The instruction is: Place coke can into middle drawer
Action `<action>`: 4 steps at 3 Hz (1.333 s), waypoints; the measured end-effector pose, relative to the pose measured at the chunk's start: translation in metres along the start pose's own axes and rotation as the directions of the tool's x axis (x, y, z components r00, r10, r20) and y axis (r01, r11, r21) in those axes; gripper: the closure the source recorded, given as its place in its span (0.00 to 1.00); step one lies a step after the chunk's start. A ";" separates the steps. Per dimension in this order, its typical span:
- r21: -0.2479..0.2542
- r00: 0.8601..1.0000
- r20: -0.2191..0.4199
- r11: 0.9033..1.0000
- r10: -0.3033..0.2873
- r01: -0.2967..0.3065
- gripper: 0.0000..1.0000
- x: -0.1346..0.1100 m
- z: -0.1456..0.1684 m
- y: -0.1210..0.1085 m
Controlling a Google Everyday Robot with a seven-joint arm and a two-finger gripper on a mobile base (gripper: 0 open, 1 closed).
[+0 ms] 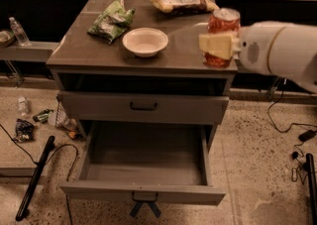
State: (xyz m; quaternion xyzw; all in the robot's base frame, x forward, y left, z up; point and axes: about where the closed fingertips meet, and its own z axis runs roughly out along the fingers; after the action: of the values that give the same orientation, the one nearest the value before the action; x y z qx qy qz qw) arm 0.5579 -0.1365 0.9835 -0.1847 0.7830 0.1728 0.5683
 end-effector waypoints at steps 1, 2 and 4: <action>0.025 0.996 -0.047 0.997 0.079 -0.077 1.00 0.054 -0.009 0.045; 0.015 0.989 -0.118 0.996 0.094 -0.093 1.00 0.100 -0.006 0.060; -0.030 0.973 -0.048 0.974 0.224 -0.225 1.00 0.124 0.017 0.076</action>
Offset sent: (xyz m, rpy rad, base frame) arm -0.0393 0.0262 -0.0377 0.0323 0.0633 -0.0389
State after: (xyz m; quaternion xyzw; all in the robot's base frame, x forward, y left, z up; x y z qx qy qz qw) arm 0.4997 -0.0732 0.8647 -0.1088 0.8081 0.2455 0.5242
